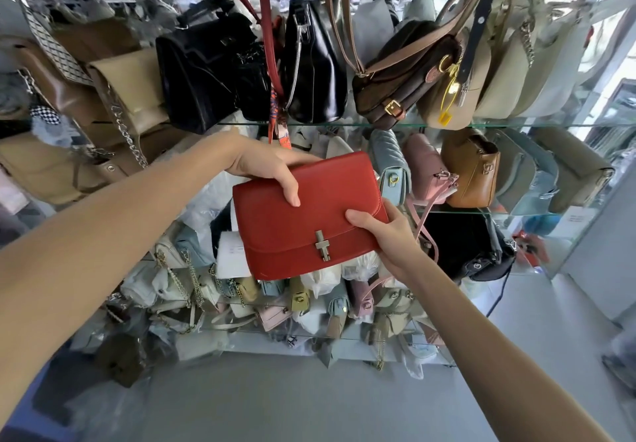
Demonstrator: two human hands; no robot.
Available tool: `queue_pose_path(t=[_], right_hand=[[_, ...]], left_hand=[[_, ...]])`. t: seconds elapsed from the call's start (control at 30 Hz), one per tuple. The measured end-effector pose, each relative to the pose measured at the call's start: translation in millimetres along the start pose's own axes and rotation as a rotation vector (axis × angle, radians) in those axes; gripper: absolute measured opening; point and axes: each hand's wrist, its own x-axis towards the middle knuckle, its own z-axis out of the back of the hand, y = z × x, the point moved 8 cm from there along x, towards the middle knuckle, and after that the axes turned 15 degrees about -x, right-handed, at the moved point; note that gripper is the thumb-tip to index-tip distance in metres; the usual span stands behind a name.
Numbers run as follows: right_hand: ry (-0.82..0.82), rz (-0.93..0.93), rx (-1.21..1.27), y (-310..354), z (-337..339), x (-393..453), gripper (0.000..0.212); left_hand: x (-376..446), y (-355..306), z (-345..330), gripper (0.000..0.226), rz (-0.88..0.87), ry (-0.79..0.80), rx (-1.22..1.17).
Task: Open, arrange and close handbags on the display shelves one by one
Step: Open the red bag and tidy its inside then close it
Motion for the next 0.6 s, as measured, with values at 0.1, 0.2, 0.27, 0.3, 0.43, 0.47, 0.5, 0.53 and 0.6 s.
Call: queue_pose_path(t=[0.1, 0.2, 0.27, 0.3, 0.43, 0.47, 0.5, 0.53, 0.6], right_hand=[[0.018, -0.008, -0.011, -10, -13, 1, 0.067], [-0.007, -0.059, -0.011, -27, -26, 8, 0.063], [-0.053, -0.089, -0.029, -39, -36, 14, 0.063], [-0.072, -0.105, -0.025, -44, -42, 17, 0.063], [-0.14, -0.127, -0.032, -54, -69, 31, 0.06], [-0.131, -0.134, -0.055, -53, -78, 34, 0.061], [-0.104, -0.138, -0.081, -50, -88, 37, 0.059], [-0.067, -0.132, -0.106, -46, -98, 40, 0.05], [0.02, -0.136, -0.147, -39, -114, 44, 0.043]], left_hand=[[1, 13, 7, 0.068, -0.01, -0.026, 0.012], [2, 30, 20, 0.068, -0.008, -0.104, 0.006], [3, 43, 28, 0.072, -0.001, -0.141, -0.005], [3, 50, 32, 0.076, 0.001, -0.163, -0.02], [7, 66, 48, 0.09, 0.0, -0.321, -0.065], [10, 69, 52, 0.089, 0.004, -0.361, -0.08], [14, 73, 55, 0.089, 0.014, -0.397, -0.106], [20, 77, 57, 0.09, 0.031, -0.431, -0.133], [32, 83, 61, 0.092, 0.058, -0.491, -0.155]])
